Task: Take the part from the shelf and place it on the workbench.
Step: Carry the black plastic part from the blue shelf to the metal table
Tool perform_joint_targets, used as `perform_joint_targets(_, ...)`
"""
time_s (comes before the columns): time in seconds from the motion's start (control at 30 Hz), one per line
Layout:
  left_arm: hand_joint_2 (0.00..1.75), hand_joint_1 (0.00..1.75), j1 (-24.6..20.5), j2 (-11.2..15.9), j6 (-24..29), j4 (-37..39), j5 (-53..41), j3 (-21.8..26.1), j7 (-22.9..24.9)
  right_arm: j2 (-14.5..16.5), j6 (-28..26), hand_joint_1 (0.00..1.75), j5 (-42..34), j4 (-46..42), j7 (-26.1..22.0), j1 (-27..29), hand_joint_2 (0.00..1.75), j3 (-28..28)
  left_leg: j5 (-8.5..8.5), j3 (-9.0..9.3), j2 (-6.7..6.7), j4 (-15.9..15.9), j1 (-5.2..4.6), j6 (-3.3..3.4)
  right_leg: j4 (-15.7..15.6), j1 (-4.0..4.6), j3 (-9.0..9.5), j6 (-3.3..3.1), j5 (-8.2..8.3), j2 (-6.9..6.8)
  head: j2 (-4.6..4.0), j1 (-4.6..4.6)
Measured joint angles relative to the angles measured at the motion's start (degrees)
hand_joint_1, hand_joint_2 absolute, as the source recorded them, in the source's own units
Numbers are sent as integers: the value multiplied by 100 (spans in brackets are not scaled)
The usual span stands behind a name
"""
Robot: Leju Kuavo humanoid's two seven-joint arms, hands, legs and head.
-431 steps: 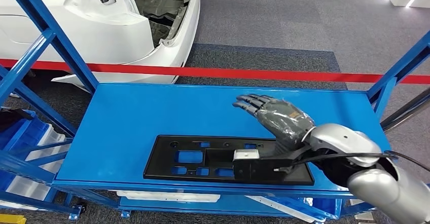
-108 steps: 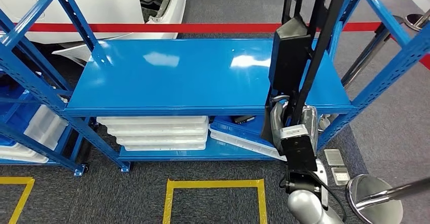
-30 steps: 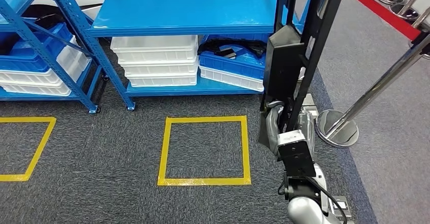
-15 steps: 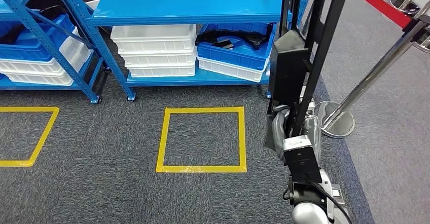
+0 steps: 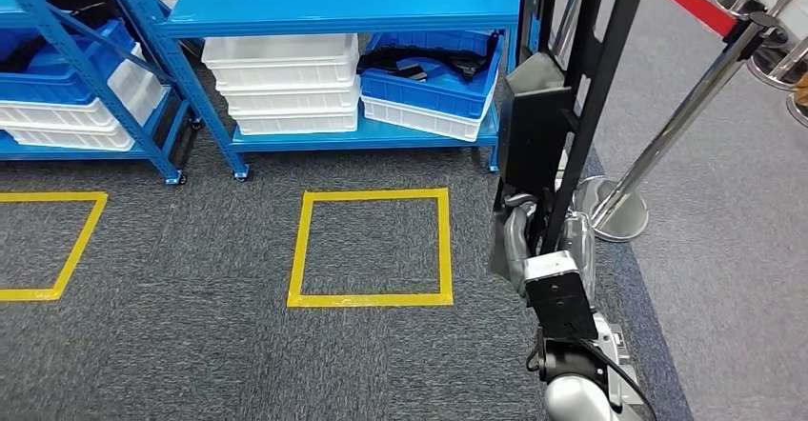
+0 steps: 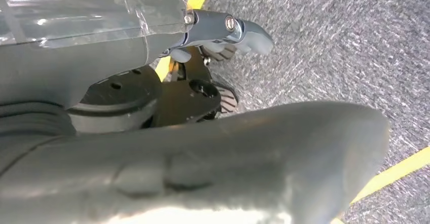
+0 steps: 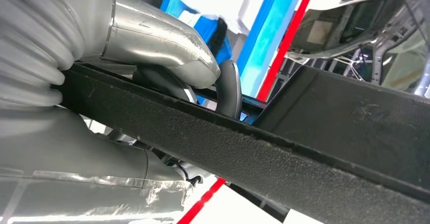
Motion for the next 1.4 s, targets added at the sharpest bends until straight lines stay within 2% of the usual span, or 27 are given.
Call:
perform_joint_targets(0.07,0,0,-6,-1,-5,1,-1,-3,-7,-8,-3,175,-11,-15,5,-9,175,-29,152,-110,34,-61,37,71,198,4,-115,65,-276,26,0,11)
perform_joint_targets(0.13,0,0,-6,-2,-6,2,-2,-4,-16,-17,-6,175,-19,-22,12,-21,175,-53,267,-296,53,-24,50,120,812,-2,-295,93,-843,45,0,51)
perform_joint_targets(0.17,0,0,-6,-3,-7,2,-3,-4,-19,-21,-7,175,-21,-24,15,-22,175,-60,305,-410,60,34,50,124,1177,-11,-361,110,-1045,46,0,67)
perform_joint_targets(0.2,0,0,-7,-5,-8,2,-3,-6,-20,-22,-7,175,-23,-24,18,-21,175,-66,337,-527,66,104,52,119,1458,-21,-380,129,-1114,46,0,78)
perform_joint_targets(0.27,0,0,-7,-7,-9,2,-3,-9,-20,-25,-7,175,-23,-25,23,-21,175,-83,387,-775,76,273,67,92,1521,-48,-184,170,-878,45,0,86)
perform_joint_targets(0.33,0,0,-8,-10,-11,2,-3,-16,-22,-31,-7,175,-29,-31,37,-29,175,-101,428,-1012,76,457,83,40,936,-73,291,212,-668,47,0,102)
perform_joint_targets(0.4,0,0,-8,-16,-13,2,-3,-24,-26,-44,-7,175,-44,-48,63,-36,175,-116,485,-1153,68,584,82,-27,336,-57,657,185,-762,61,0,122)
perform_joint_targets(0.43,0,0,-7,-17,-13,2,-3,-28,-27,-51,-7,175,-51,-56,75,-39,175,-124,531,-1185,64,606,78,-59,197,-35,713,148,-831,69,0,123)
perform_joint_targets(0.53,0,0,0,-19,-13,4,-3,-36,-27,-64,-7,175,-67,-65,84,-45,175,-143,579,-1252,43,635,85,-164,165,-36,600,-9,-696,54,0,103)
perform_joint_targets(0.6,0,0,5,-20,-13,5,-3,-37,-27,-64,-6,175,-86,-65,70,-54,175,-153,140,-1379,29,958,101,-239,147,-60,442,-103,-545,33,0,60)
perform_joint_targets(0.67,0,0,6,-22,-13,4,-4,-38,-27,-64,-5,175,-103,-65,44,-58,175,-176,-442,-1501,28,1605,117,-283,154,-53,244,-144,-388,28,0,8)
perform_joint_targets(0.7,0,0,4,-23,-13,4,-5,-38,-27,-64,-4,175,-108,-65,33,-57,175,-187,-558,-1511,28,1905,124,-290,161,-47,141,-146,-312,25,0,-5)
perform_joint_targets(0.73,0,0,4,-23,-13,4,-5,-38,-27,-64,-4,175,-111,-65,25,-57,175,-196,-534,-1466,28,2097,127,-288,171,-41,38,-145,-236,22,0,-9)
perform_joint_targets(0.77,0,0,3,-23,-13,4,-5,-38,-27,-64,-5,175,-111,-65,19,-57,175,-201,-381,-1332,27,2110,127,-276,183,-36,-70,-139,-161,19,0,-10)
perform_joint_targets(0.8,0,0,1,-23,-13,4,-5,-38,-27,-63,-5,175,-113,-65,14,-57,175,-205,-194,-1100,25,1925,127,-256,194,-33,-172,-129,-88,19,0,-11)
perform_joint_targets(0.83,0,0,-6,-23,-13,4,-5,-38,-27,-63,-6,175,-115,-65,8,-56,175,-210,-92,-770,19,1556,124,-229,204,-31,-254,-111,-17,19,0,-12)
perform_joint_targets(0.9,0,0,-25,-24,-14,4,-5,-38,-28,-62,-7,175,-122,-65,-12,-56,175,-231,-169,-119,0,629,100,-174,200,-25,-339,-47,120,16,0,-2)
perform_joint_targets(0.93,0,0,-32,-25,-15,4,-5,-38,-31,-62,-7,175,-125,-65,-25,-58,175,-239,-243,57,-10,325,78,-151,173,-33,-342,-8,191,11,0,1)
perform_joint_targets(1.0,0,0,-32,-27,-15,4,-5,-39,-34,-63,-7,175,-129,-65,-47,-58,175,-252,-187,58,-12,146,56,-95,94,-54,-345,71,334,6,0,6)
perform_joint_targets(1.03,0,0,-29,-29,-15,4,-5,-40,-36,-63,-7,175,-132,-65,-52,-50,175,-263,-101,-6,5,117,59,-56,94,-63,-364,103,305,17,0,-4)
perform_joint_targets(1.07,0,0,-27,-31,-15,4,-5,-41,-36,-63,-7,175,-134,-65,-55,-41,175,-278,-18,-87,22,92,71,-14,173,-67,-399,129,145,29,0,3)
perform_joint_targets(1.17,0,0,-23,-36,-15,4,-7,-43,-36,-62,-7,175,-139,-63,-63,-28,175,-328,223,-392,60,96,70,80,989,-71,-503,172,-816,47,0,53)
perform_joint_targets(1.2,0,0,-23,-39,-15,4,-7,-43,-36,-61,-7,175,-141,-63,-70,-26,175,-338,302,-511,67,117,63,91,1338,-70,-506,179,-973,48,0,67)
perform_joint_targets(1.23,0,0,-23,-42,-15,4,-7,-43,-36,-61,-7,175,-143,-63,-80,-24,175,-342,382,-643,74,147,56,90,1611,-69,-472,182,-961,48,0,77)
perform_joint_targets(1.3,0,0,-24,-46,-15,4,-7,-43,-36,-60,-7,175,-144,-63,-94,-24,175,-349,522,-926,86,244,51,75,1708,-68,-206,175,-600,48,0,91)
perform_joint_targets(1.33,0,0,-25,-50,-15,4,-7,-43,-36,-61,-7,175,-144,-63,-97,-26,175,-354,579,-1039,90,302,51,61,1477,-67,62,164,-479,47,0,98)
perform_joint_targets(1.4,0,0,-30,-57,-15,4,-8,-42,-37,-61,-6,175,-143,-65,-103,-38,175,-369,686,-1197,88,412,36,16,542,-45,770,125,-663,46,0,123)
